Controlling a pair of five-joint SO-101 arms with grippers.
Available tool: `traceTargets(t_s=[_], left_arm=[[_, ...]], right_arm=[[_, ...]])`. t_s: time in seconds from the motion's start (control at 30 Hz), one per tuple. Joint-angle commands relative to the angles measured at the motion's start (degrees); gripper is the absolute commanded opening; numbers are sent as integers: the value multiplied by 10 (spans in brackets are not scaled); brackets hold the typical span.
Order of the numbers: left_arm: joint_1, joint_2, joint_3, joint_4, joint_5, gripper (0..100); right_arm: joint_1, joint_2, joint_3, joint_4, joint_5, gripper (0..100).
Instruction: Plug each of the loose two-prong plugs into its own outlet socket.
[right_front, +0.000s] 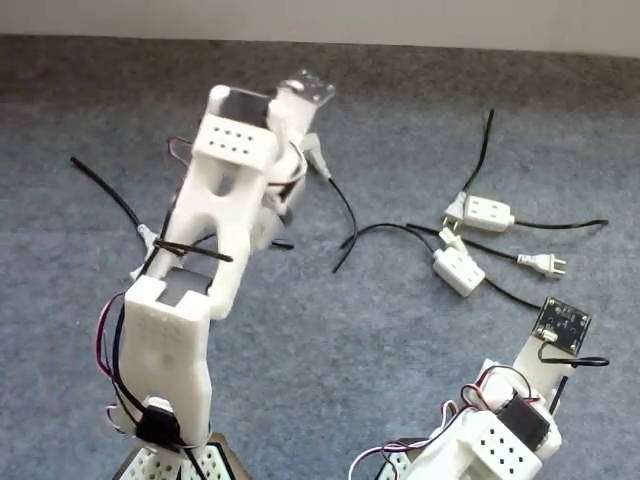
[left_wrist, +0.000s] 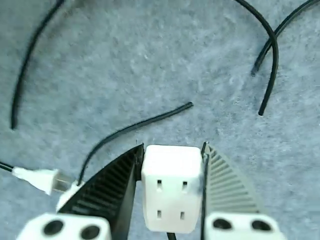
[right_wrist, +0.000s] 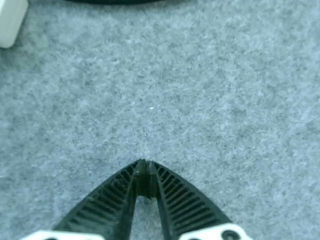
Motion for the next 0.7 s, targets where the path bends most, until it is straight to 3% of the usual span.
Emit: traceTargets(t_s=[0.0,0.1,0.4,0.57,0.67], left_arm=[[12,-34,39,4,120,18],[9,-33,73,-6,171,53],[23,-34,187,-53,128,324],[22,-42,177,-51,131,354],[-2,-42,175,-53,131,354]], right_arm=[[-7,7,21,-15,8,8],[-7,7,21,-15,8,9],[-7,7,20,-15,8,10],[-7,7,-6,-10,1,60],[-7,7,-92,-5,-75,151]])
